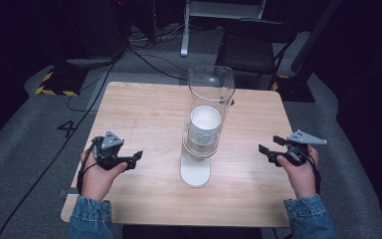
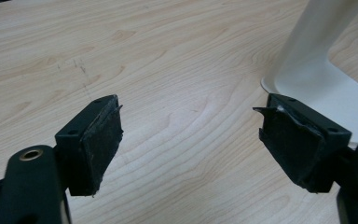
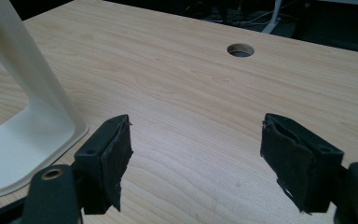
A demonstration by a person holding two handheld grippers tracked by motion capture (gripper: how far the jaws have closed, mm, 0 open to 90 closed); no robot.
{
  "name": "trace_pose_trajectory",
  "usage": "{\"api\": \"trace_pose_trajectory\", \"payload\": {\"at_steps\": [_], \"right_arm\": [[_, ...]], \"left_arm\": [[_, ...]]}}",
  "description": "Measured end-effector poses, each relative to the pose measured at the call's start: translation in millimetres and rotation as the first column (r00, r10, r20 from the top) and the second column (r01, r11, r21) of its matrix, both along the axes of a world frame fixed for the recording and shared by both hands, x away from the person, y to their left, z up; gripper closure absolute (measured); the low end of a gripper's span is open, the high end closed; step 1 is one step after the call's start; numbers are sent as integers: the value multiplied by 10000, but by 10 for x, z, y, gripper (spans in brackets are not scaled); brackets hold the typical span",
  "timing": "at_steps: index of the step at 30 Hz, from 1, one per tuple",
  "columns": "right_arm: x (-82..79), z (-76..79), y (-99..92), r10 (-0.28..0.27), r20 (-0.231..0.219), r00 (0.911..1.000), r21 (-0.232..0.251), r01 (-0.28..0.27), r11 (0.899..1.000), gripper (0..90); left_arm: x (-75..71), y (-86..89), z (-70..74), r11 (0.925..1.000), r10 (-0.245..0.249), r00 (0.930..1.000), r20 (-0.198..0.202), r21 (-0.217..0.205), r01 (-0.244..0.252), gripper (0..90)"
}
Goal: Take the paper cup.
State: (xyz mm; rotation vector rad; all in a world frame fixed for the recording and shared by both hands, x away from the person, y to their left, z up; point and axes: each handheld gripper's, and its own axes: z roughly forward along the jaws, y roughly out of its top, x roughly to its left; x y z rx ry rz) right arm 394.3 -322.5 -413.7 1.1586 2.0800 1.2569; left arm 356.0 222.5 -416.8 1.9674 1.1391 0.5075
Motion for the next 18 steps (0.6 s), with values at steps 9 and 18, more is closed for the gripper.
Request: {"api": "trace_pose_trajectory", "payload": {"at_steps": [9,18], "right_arm": [[-12,11,40,126,9,9999,-34,-126,9999,242],[-47,35,16,-101,82,9999,56,101,9999,239]], "left_arm": [[-24,-26,27,10000,-69,10000,49,54,69,215],[-16,-38,33,9999,-144,9999,14,42,144,215]]}}
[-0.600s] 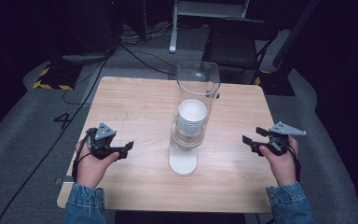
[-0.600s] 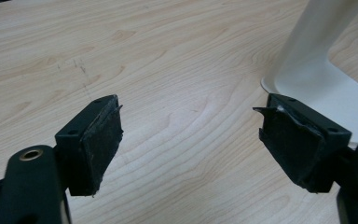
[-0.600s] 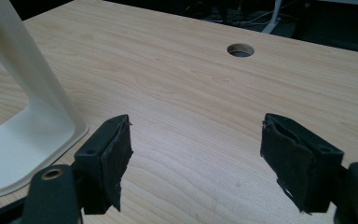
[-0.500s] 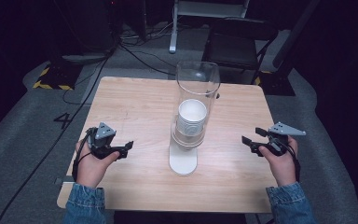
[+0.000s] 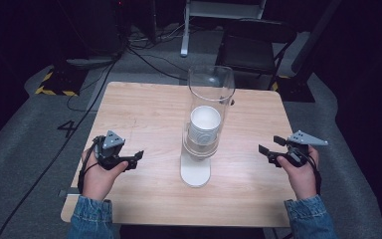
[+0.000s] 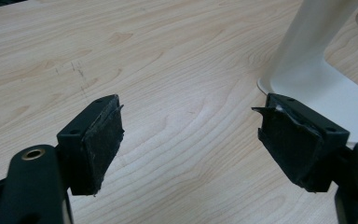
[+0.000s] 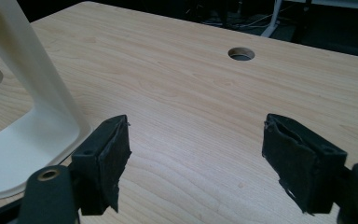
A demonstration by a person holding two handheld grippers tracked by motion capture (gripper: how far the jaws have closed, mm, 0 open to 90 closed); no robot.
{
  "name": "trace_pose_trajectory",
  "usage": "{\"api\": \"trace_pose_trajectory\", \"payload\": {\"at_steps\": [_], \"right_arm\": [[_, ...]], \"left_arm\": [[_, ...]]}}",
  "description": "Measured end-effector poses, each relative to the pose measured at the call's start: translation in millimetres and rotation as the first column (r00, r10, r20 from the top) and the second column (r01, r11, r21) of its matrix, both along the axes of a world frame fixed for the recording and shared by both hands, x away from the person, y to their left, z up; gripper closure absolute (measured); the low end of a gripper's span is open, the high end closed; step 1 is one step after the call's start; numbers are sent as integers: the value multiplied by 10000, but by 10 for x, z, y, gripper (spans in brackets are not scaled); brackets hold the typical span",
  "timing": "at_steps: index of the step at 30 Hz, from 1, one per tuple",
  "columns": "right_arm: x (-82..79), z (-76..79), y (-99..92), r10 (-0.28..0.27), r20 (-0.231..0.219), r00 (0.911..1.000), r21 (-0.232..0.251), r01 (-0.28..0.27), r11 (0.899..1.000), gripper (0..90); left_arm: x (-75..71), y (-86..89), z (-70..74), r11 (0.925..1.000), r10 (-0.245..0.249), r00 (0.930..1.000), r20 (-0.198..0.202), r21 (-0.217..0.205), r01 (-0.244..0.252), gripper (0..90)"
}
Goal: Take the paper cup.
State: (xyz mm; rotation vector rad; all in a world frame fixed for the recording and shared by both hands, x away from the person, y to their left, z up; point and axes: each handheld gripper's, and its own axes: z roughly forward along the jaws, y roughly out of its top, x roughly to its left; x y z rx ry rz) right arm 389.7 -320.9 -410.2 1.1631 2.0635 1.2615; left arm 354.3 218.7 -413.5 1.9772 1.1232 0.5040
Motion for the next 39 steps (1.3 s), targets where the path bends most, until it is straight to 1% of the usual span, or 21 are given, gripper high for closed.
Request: {"api": "trace_pose_trajectory", "payload": {"at_steps": [5,7,9,12,14,19,24,27,28,30,32,34,39], "right_arm": [[-7,5,-7,19,-31,10000,80,-19,10000,239],[-11,3,5,45,-38,10000,141,-45,9999,239],[-21,-5,33,98,-65,9999,154,-97,9998,239],[-33,-5,92,295,-66,9995,189,-294,9994,239],[-46,10,140,430,-12,9991,338,-429,9985,239],[-89,29,320,952,24,9955,526,-952,9941,230],[-124,59,486,1534,90,9881,529,-1537,9867,218],[-135,83,556,1916,35,9815,765,-1913,9785,215],[-140,90,579,1993,29,9799,847,-1988,9764,215],[-146,97,624,2158,47,9764,891,-2154,9725,211],[-152,99,699,2436,34,9699,970,-2427,9652,204],[-153,92,773,2626,42,9649,1033,-2617,9596,203],[-157,64,936,2997,9,9540,1061,-2981,9486,182]], "left_arm": [[3,-11,1,10000,-77,10000,-20,13,77,214],[2,-20,-2,9999,-111,9999,-77,-100,110,206],[0,-24,-1,9998,-154,9998,-115,-108,153,202],[0,-25,1,9997,-220,9997,-112,-93,219,196],[-1,-24,0,9996,-265,9996,-130,-83,264,194],[-3,-31,-3,9996,-290,9995,-127,-31,290,192],[-6,-35,1,9994,-339,9993,-142,-10,339,189],[-11,-38,1,9995,-328,9993,-159,6,328,188],[-10,-34,2,9992,-387,9991,-161,120,389,189],[-15,-44,-2,9991,-408,9990,-193,84,410,188],[-12,-48,0,9988,-464,9988,-140,139,466,186],[-16,-55,0,9989,-452,9988,-168,103,454,186],[-22,-55,-3,9988,-488,9986,-202,70,490,186]]}}
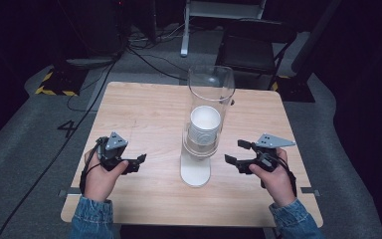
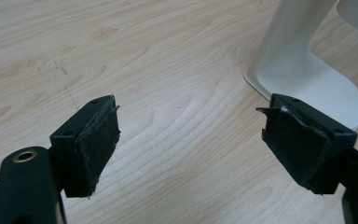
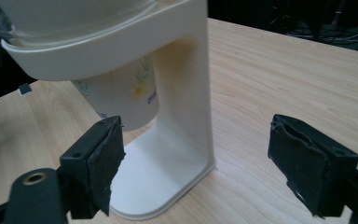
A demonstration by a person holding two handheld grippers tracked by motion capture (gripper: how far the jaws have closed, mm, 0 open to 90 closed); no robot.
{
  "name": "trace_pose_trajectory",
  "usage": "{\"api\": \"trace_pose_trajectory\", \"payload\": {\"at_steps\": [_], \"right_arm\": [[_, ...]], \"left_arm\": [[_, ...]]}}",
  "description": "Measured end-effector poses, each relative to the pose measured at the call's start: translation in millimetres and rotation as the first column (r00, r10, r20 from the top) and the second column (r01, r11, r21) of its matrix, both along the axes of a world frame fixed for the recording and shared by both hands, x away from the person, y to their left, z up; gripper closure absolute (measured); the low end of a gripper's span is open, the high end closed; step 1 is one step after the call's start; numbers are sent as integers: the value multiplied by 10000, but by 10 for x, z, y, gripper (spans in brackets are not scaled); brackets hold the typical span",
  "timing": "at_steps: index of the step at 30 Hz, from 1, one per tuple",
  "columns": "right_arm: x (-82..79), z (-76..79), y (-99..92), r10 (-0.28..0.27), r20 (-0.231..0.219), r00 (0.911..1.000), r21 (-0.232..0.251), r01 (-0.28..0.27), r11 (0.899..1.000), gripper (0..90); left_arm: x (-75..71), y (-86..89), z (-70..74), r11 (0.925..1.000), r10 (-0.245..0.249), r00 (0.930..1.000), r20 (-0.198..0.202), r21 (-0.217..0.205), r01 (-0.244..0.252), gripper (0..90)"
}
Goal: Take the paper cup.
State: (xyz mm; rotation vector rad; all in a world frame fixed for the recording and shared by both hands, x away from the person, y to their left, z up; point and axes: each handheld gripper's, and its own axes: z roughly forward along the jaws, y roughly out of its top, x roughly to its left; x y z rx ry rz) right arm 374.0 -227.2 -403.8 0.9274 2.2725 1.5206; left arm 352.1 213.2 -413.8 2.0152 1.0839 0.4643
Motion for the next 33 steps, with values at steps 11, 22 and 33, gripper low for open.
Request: {"api": "trace_pose_trajectory", "payload": {"at_steps": [11,22,33], "right_arm": [[-17,-86,369,662,161,9977,83,-663,9978,176],[61,-223,702,869,549,9947,176,-880,9960,174],[84,-378,880,398,1357,9899,635,-488,9968,175]], "left_arm": [[-8,-6,-7,9993,0,10000,33,-361,1,172],[-10,3,-18,9996,-8,10000,11,-294,8,172],[-20,6,-30,9996,-16,10000,-57,-294,14,172]]}}
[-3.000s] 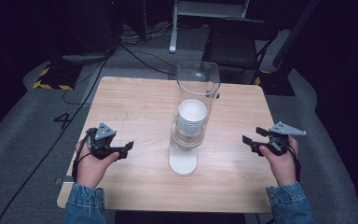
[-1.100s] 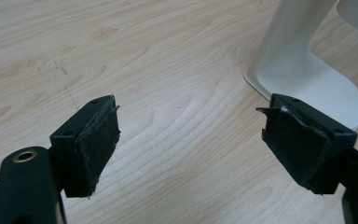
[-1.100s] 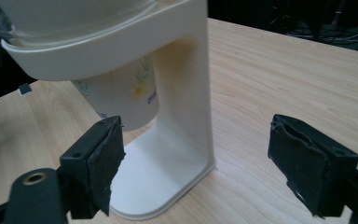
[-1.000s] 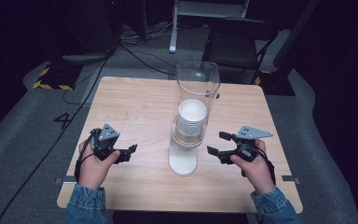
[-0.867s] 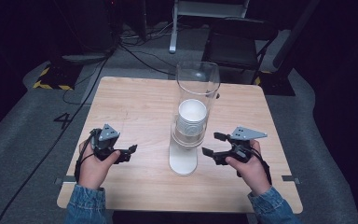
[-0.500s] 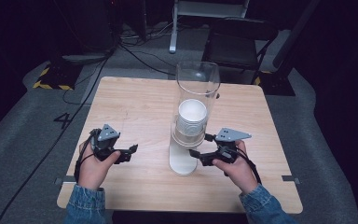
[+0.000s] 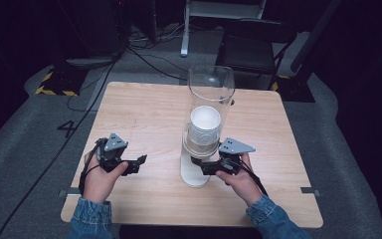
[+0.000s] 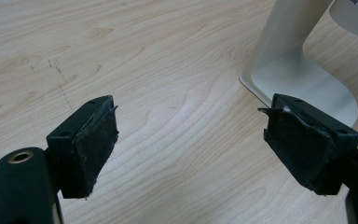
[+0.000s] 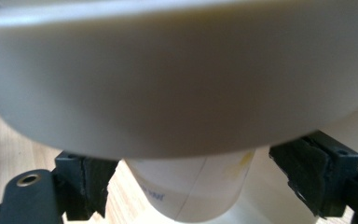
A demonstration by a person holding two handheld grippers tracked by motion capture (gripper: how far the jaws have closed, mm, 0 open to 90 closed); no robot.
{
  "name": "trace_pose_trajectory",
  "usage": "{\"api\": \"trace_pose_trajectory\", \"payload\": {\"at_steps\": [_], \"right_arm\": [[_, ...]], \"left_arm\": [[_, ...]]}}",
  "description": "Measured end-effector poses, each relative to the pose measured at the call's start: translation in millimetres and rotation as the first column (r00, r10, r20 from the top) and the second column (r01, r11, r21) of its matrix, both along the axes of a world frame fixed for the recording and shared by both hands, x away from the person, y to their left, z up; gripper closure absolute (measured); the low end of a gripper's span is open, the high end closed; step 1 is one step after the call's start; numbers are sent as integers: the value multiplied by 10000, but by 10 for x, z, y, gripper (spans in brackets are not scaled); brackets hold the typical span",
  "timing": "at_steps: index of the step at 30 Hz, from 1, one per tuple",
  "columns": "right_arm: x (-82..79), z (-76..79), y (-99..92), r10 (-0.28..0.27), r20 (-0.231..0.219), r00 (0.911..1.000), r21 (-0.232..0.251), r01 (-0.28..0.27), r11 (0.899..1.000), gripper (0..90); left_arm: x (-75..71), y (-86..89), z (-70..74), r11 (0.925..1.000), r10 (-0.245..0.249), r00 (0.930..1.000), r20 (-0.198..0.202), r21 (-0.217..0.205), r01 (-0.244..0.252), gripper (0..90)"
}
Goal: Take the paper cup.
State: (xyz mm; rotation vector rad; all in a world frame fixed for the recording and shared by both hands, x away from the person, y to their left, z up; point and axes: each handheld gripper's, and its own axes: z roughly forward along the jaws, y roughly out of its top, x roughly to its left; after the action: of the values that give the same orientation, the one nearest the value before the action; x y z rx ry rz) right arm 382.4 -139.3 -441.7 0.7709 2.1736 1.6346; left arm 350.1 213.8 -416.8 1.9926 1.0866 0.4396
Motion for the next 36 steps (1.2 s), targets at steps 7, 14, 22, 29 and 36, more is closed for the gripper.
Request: {"api": "trace_pose_trajectory", "payload": {"at_steps": [7,14,22,29,36], "right_arm": [[-43,-7,18,-37,391,9992,84,34,10000,276],[-53,-1,18,93,418,9991,-57,-91,9999,315],[-39,-17,0,263,704,9972,-172,-251,9995,323],[-2,-42,-22,410,1182,9921,-345,-372,9987,324],[26,-68,-37,399,1656,9854,-554,-311,9980,323]], "left_arm": [[5,2,-10,10000,-25,10000,-5,75,25,172],[3,1,-15,10000,-24,10000,-56,93,24,174],[2,-9,-13,9998,-167,9998,-121,72,168,177],[-1,-10,-10,9998,-178,9998,-105,57,179,178],[-2,-16,-10,9998,-196,9997,-111,1,196,178]]}}
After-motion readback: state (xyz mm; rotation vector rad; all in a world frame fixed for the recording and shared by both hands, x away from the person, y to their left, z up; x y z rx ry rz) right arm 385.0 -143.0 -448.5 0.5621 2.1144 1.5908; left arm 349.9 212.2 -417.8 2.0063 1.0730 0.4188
